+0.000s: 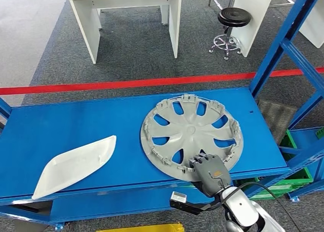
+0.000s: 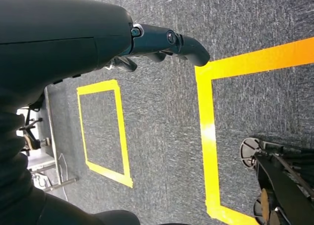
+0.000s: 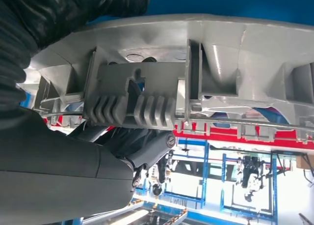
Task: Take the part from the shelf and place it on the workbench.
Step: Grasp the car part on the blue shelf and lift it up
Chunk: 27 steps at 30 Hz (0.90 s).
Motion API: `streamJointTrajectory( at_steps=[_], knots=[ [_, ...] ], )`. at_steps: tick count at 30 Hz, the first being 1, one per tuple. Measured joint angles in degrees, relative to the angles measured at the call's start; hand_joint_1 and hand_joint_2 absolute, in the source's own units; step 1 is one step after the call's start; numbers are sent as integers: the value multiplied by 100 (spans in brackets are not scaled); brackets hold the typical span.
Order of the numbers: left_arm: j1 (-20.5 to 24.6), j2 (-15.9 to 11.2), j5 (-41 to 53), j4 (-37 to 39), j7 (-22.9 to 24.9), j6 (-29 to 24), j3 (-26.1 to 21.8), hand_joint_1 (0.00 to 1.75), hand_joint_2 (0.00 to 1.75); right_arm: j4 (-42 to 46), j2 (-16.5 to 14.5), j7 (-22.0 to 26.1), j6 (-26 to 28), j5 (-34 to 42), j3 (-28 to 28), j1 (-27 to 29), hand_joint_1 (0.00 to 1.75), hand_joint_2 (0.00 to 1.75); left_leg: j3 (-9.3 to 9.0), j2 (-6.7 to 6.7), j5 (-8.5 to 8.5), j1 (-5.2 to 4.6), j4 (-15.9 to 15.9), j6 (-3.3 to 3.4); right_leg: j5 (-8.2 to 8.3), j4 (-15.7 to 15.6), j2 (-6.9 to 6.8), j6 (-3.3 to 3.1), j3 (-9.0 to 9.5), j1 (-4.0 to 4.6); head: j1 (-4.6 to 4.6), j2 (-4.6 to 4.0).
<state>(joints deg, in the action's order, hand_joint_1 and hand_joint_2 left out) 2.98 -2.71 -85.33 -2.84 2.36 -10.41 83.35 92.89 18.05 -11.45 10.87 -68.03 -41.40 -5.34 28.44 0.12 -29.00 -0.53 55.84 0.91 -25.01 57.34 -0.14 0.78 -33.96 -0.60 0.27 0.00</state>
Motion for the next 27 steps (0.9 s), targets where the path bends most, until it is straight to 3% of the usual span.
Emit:
streamJointTrajectory(
  at_steps=[10, 13, 17, 20, 27],
  knots=[
    [-3, 0, -1, 0, -2, -18, 11, 0, 175, 594, -17, 60, 695, -209, 382, 311, 175, 175, 13, -1, -1, -1, 0, 1, -4, 0, -4, 0, -11, -1, 1, 0],
    [-5, 1, -2, 0, -6, -31, 22, 0, 175, 889, -15, 231, 904, 132, 559, 424, 175, 175, 13, -1, -2, -1, 1, 1, -4, -1, -5, 0, -14, -1, 0, 0],
    [-35, 24, -2, 1, -51, -106, 18, 0, 175, 1662, 37, 1033, 1321, 1923, 982, 895, 175, 175, 13, -14, -2, -2, 3, 2, -5, -1, -17, 1, -23, -1, 1, 0],
    [-80, 54, -2, 2, -83, -172, 0, 0, 175, 2366, 48, 1763, 1889, 2839, 1462, 1461, 175, 175, 30, -20, -4, -2, 3, 0, -7, -1, -18, 2, -31, -1, 0, 0],
    [-93, 108, -2, 2, -164, -266, -27, 0, 175, 3541, -169, 2961, 2729, 3814, 2215, 2250, 175, 175, 44, -18, -6, -2, 2, -1, -11, -1, -14, 2, -40, -1, 1, 0]
  ],
)
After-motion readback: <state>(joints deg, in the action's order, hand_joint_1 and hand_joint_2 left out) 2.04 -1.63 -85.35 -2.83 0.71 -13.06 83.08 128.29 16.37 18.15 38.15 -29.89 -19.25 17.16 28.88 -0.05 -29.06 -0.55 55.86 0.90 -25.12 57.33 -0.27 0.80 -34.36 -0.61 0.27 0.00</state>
